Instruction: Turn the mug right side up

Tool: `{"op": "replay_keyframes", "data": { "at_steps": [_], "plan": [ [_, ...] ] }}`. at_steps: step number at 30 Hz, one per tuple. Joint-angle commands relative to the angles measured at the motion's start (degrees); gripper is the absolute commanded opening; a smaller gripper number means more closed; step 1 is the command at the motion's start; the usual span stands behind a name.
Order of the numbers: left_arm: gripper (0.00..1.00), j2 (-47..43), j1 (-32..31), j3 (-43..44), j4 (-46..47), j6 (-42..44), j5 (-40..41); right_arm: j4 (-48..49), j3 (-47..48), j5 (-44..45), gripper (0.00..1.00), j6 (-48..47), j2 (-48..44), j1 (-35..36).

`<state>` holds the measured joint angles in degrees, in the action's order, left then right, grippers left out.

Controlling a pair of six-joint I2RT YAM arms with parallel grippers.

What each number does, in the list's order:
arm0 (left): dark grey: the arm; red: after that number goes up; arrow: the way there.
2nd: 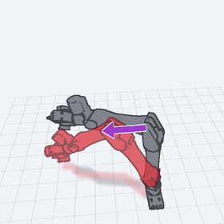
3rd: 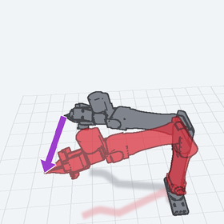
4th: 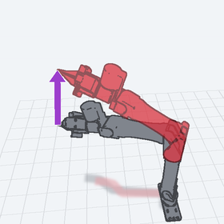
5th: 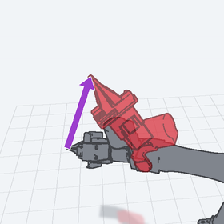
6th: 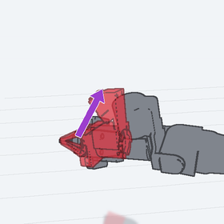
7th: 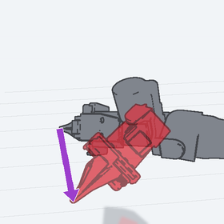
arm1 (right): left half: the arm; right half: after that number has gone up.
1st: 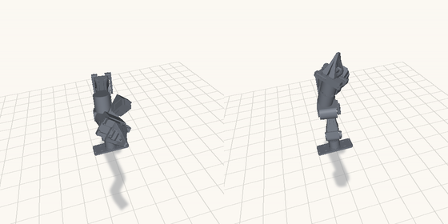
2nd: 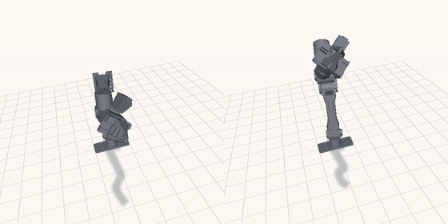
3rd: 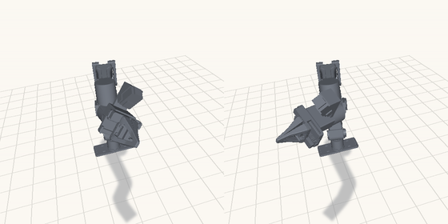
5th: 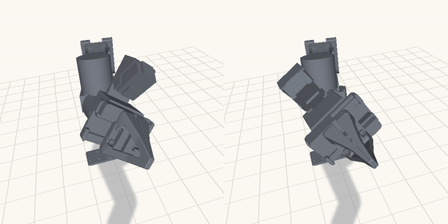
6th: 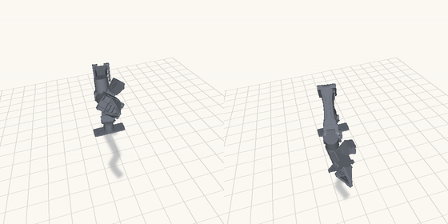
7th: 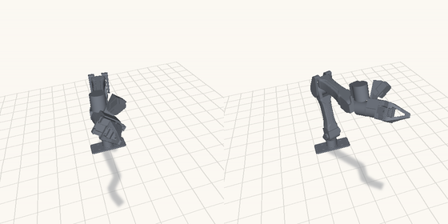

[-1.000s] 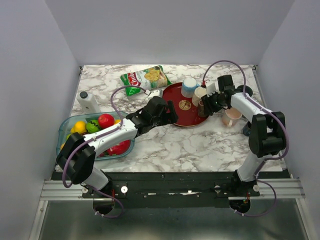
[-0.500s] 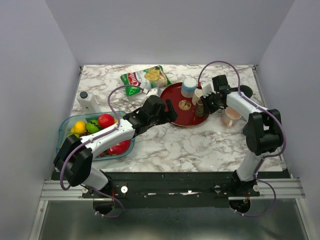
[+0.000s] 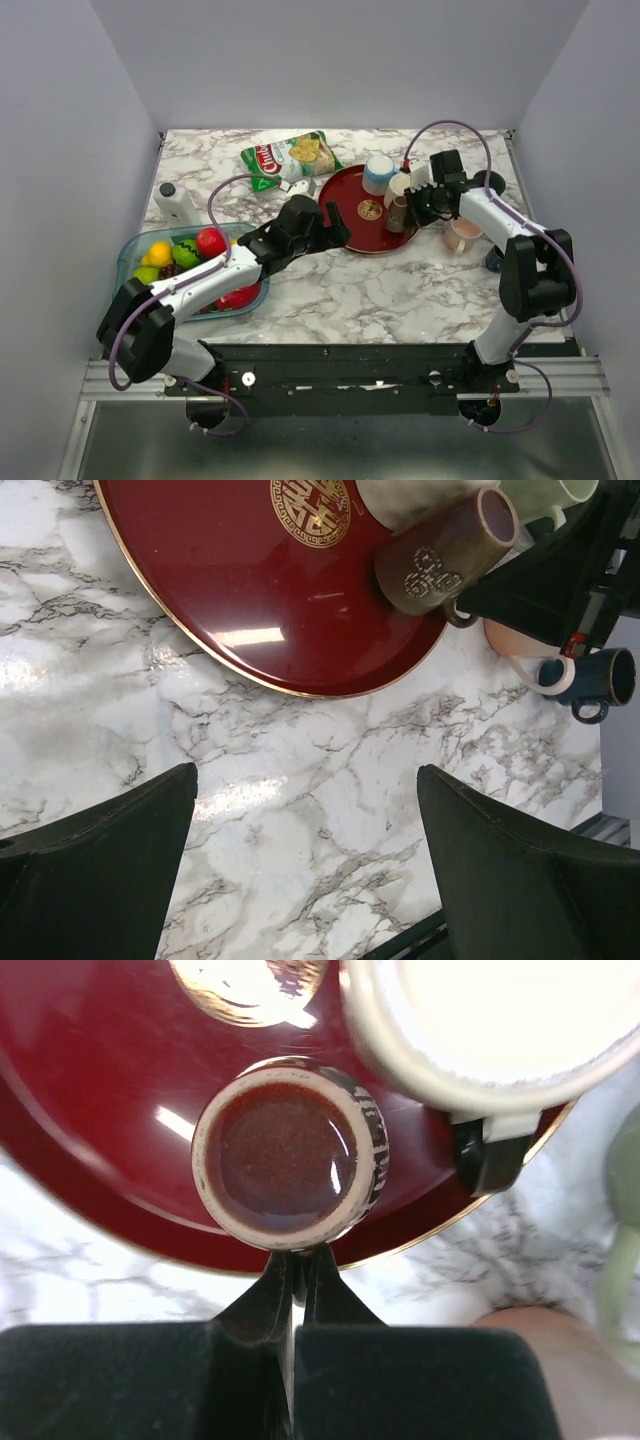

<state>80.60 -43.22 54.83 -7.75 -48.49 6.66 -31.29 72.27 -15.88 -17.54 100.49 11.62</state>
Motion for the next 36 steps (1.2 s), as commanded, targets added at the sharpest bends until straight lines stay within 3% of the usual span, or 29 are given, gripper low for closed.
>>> {"op": "replay_keyframes", "data": {
  "at_steps": [1,4,9,11,17,21,25,36],
  "plan": [
    [0.99,-4.7,0.2,-2.9,2.0,-0.2,-1.5,6.9,-3.8,-12.5,0.01,10.7,-8.0,0.2],
    [0.99,-7.3,0.2,-5.3,4.2,0.1,-2.8,10.4,-5.1,-17.5,0.01,22.3,-12.8,0.2],
    [0.99,-13.5,0.2,-10.1,13.2,1.6,-8.2,28.8,-14.8,-26.7,0.01,44.0,-26.2,0.8],
    [0.99,-15.1,0.1,-12.2,18.5,2.1,-12.0,38.1,-18.0,-27.4,0.01,53.3,-29.9,1.5],
    [0.99,-19.8,-0.5,-16.2,35.9,2.1,-22.7,51.9,-24.4,-27.5,0.01,71.8,-39.5,5.0],
    [0.98,-19.3,-1.9,-15.5,44.6,-0.1,-26.7,58.8,-26.2,-24.9,0.01,78.8,-42.4,9.3],
    [0.88,-19.6,-2.2,-14.9,52.6,-3.1,-28.4,60.0,-25.1,-22.7,0.01,80.6,-43.0,15.3],
    [0.70,-23.7,-2.5,-16.8,53.5,-6.3,-29.0,64.2,-23.8,-22.5,0.01,82.9,-42.2,19.0]
  ]
}}
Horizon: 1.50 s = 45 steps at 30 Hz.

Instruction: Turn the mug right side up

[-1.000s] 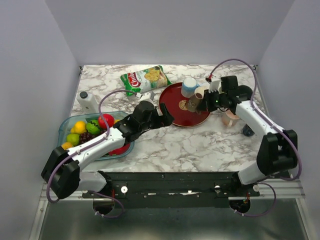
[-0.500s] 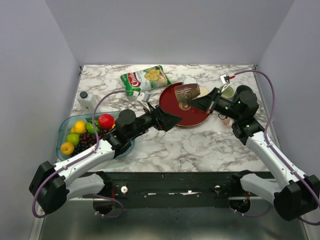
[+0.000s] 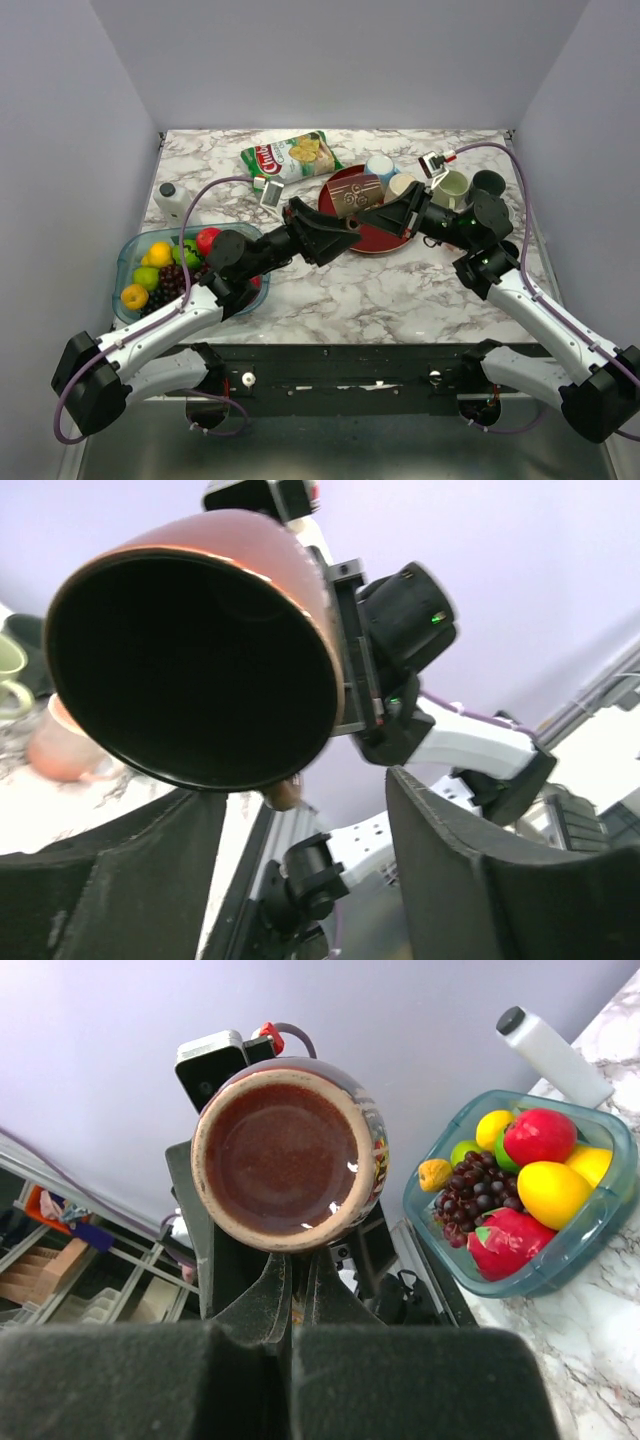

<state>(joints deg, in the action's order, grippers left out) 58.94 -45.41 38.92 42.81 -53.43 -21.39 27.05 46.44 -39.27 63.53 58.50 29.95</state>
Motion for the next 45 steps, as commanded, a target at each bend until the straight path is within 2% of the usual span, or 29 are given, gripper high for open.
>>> {"op": "replay_keyframes", "data": {
  "at_steps": [1,16,31,35,45],
  "plan": [
    [0.68,-2.2,-0.3,-0.9,3.1,-1.6,-0.7,6.1,2.1,0.8,0.01,1.9,-0.1,0.7],
    [0.42,-1.3,-0.4,-1.1,3.3,-4.3,2.6,4.5,2.8,0.6,0.01,-1.5,0.1,2.3],
    [0.36,-3.6,-0.4,-3.7,1.8,-5.2,10.5,2.0,0.9,-0.2,0.01,-3.8,-2.4,2.6],
    [0.36,-1.2,-0.4,-3.1,5.3,-7.2,8.8,2.0,0.6,-0.1,0.01,-3.9,-2.2,2.8],
    [0.36,-0.5,-0.4,-2.4,4.8,-7.4,10.2,1.0,0.1,-0.2,0.01,-4.7,-1.5,3.2]
  ]
}}
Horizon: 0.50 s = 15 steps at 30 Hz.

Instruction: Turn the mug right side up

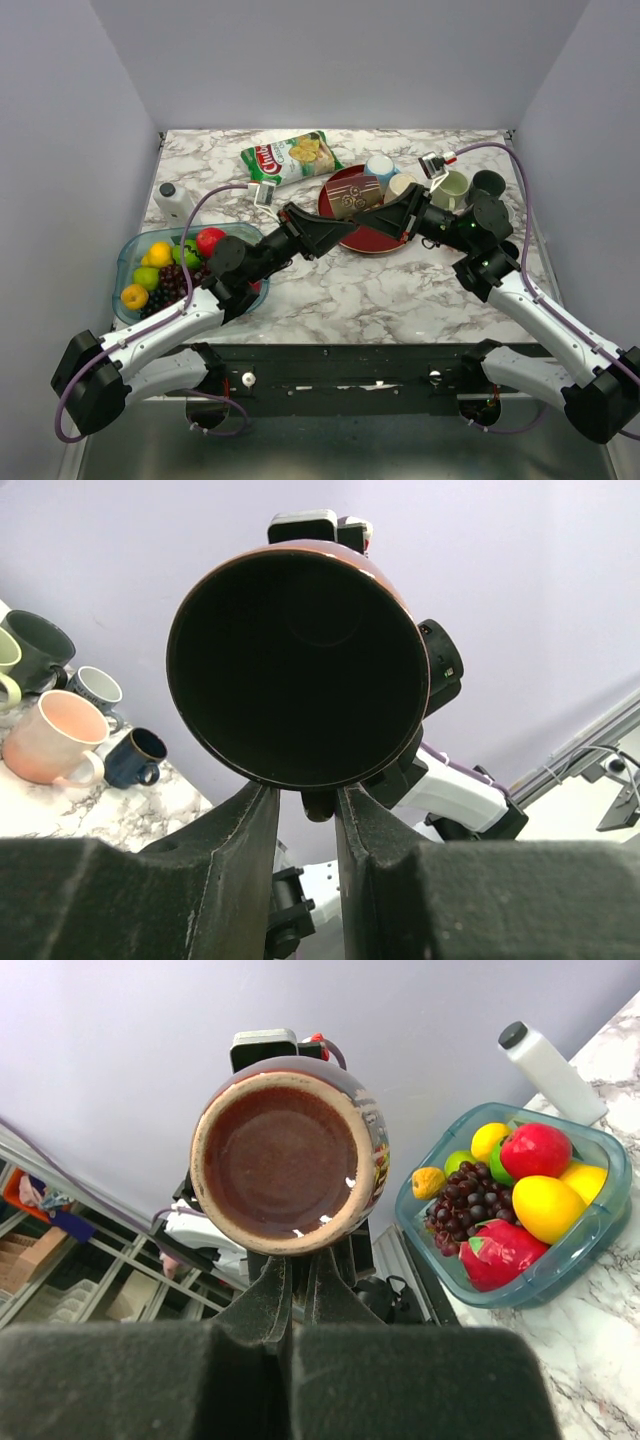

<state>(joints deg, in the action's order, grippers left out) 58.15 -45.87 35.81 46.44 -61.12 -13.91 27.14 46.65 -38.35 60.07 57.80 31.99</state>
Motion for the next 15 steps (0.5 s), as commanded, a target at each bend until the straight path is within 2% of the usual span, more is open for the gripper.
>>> {"op": "replay_keyframes", "data": {
  "at_steps": [1,10,12,13,14,15],
  "plan": [
    [0.35,0.4,0.1,1.1,1.0,0.5,2.9,0.6,-0.2,-0.9,0.01,-1.4,-0.9,1.2],
    [0.34,1.7,0.0,1.6,1.1,0.1,4.5,-1.1,-0.9,-0.5,0.01,-2.4,-1.2,1.4],
    [0.25,1.6,0.0,1.5,1.2,0.1,4.8,-1.9,-0.8,-0.3,0.01,-2.9,-1.3,1.4],
    [0.09,1.6,0.1,1.4,1.3,0.5,5.1,-2.3,-0.9,0.0,0.01,-3.1,-1.5,1.4],
    [0.01,1.5,0.0,1.4,0.8,0.7,5.4,-2.7,-0.8,0.2,0.01,-3.6,-1.6,1.4],
    [0.00,1.3,0.1,1.4,0.3,0.8,5.7,-3.7,-0.8,0.6,0.01,-3.8,-1.7,1.3]
  ]
}}
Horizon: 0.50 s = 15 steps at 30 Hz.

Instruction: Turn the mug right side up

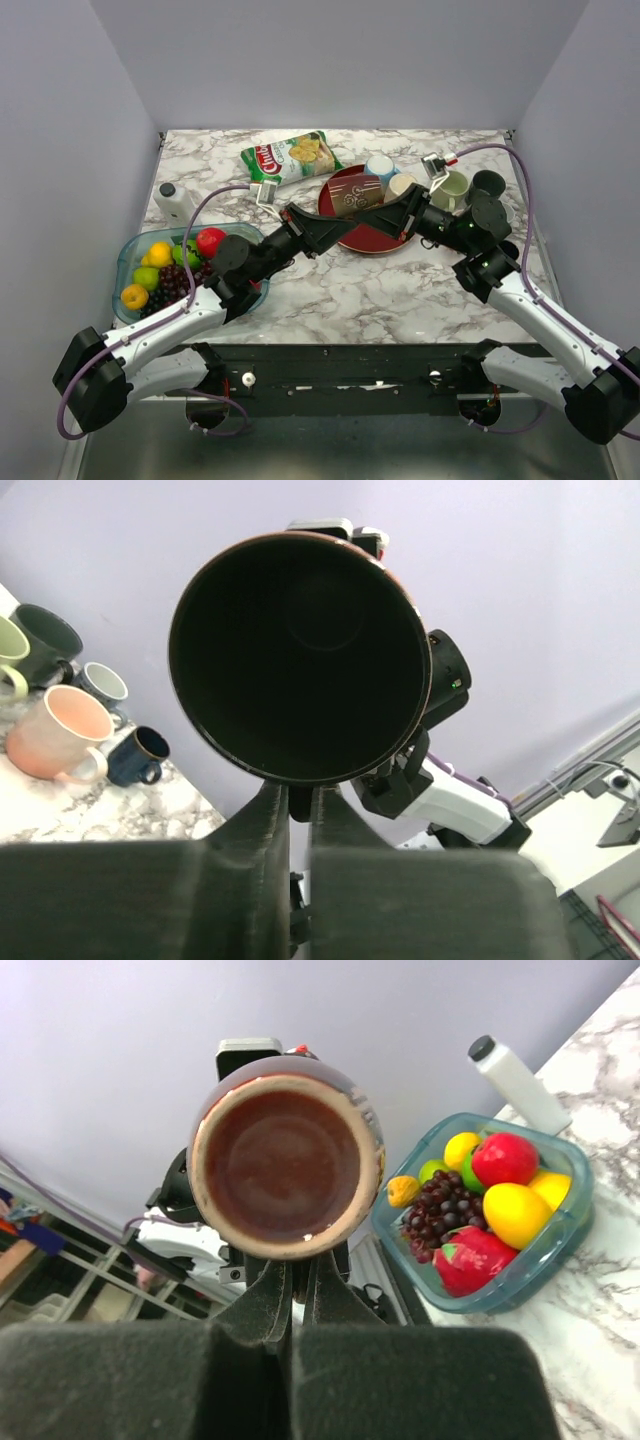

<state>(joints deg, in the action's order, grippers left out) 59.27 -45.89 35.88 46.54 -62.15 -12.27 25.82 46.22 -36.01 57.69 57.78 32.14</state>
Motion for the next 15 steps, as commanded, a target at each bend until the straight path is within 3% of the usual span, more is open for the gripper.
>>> {"op": "replay_keyframes", "data": {
  "at_steps": [1,3,7,13,15],
  "plan": [
    [0.00,0.0,0.0,1.5,-0.3,2.6,4.6,-3.2,-0.3,-0.9,0.01,-1.7,-2.0,1.3],
    [0.00,-0.5,0.1,1.4,-1.9,3.3,5.2,-5.9,-0.2,0.1,0.03,-2.8,-2.2,1.3],
    [0.00,-2.1,0.1,2.4,-7.2,6.7,7.3,-12.4,0.5,5.6,0.60,-5.0,-2.8,1.3],
    [0.00,-4.8,0.1,6.8,-24.9,16.6,16.6,-18.8,-1.4,14.1,0.93,-7.4,-6.0,1.3],
    [0.00,-4.0,0.1,9.1,-35.7,19.9,23.0,-22.5,-1.8,16.7,0.95,-9.2,-7.5,1.3]
  ]
}}
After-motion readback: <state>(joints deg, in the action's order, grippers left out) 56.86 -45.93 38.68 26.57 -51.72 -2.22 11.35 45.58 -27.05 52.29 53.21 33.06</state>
